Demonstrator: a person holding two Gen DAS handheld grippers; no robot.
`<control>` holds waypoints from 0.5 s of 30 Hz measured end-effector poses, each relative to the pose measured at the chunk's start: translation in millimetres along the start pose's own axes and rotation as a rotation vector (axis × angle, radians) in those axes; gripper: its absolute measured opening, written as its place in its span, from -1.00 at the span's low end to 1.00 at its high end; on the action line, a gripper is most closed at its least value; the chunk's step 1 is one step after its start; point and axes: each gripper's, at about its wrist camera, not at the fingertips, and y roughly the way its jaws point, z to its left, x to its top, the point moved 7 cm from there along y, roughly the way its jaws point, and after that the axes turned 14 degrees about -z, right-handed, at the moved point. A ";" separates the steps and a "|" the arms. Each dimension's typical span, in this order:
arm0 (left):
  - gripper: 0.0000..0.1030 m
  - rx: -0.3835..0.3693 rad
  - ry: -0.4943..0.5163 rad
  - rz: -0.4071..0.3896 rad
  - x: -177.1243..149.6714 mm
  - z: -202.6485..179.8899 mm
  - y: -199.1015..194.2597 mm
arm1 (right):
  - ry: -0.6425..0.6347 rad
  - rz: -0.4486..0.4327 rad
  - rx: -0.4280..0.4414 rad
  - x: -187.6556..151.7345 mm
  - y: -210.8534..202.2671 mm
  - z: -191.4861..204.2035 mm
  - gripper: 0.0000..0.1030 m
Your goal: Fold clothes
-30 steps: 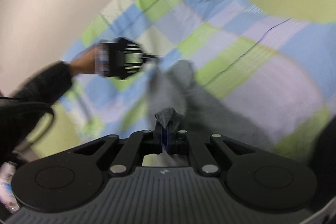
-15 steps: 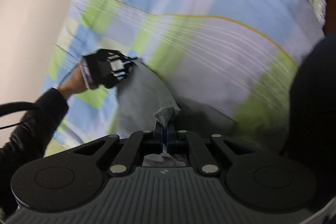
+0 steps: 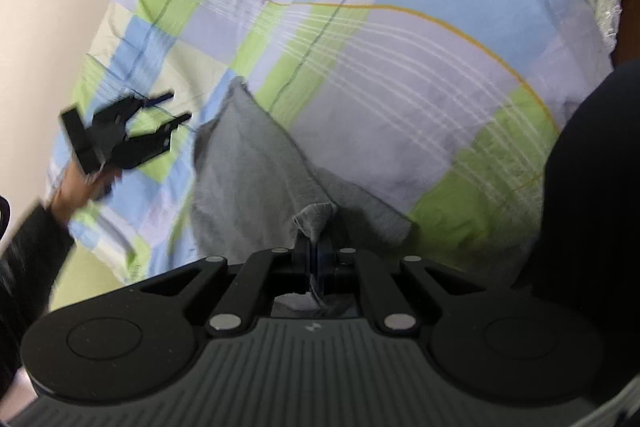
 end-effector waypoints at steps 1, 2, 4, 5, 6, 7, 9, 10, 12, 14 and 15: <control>0.08 0.001 -0.177 -0.028 -2.2 -17.8 -24.0 | 0.000 0.001 0.007 0.5 0.0 0.8 -0.95; 0.08 -0.004 -0.294 -0.032 -6.1 -31.9 -37.9 | -0.005 0.000 0.011 1.4 0.3 1.7 -0.94; 0.08 0.000 -0.449 -0.044 -12.5 -51.3 -56.4 | -0.029 -0.002 0.020 3.5 0.8 4.7 -0.94; 0.08 -0.012 -0.564 -0.057 -18.4 -65.2 -65.1 | -0.051 -0.002 0.027 4.8 2.3 7.4 -0.94; 0.08 -0.024 -0.679 -0.071 -24.1 -78.8 -73.8 | -0.072 -0.001 0.032 6.1 3.5 10.0 -0.94; 0.08 -0.027 -0.809 -0.094 -32.4 -93.9 -82.4 | -0.077 0.001 0.035 6.6 3.7 11.2 -0.94; 0.08 -0.034 -0.954 -0.131 -43.1 -107.6 -85.9 | -0.101 0.003 0.043 7.8 3.7 17.0 -0.92; 0.08 -0.040 -1.021 -0.149 -48.7 -113.2 -86.4 | -0.112 0.004 0.044 7.9 3.6 20.0 -0.91; 0.07 -0.052 -1.107 -0.143 -58.4 -118.4 -78.9 | -0.129 0.004 0.044 8.3 2.8 23.8 -0.91; 0.07 -0.077 -1.198 -0.135 -69.6 -122.5 -69.8 | -0.150 0.001 0.040 8.4 1.3 28.5 -0.91; 0.07 -0.079 -1.230 -0.151 -71.9 -121.4 -66.7 | -0.152 0.000 0.037 8.5 0.9 29.1 -0.91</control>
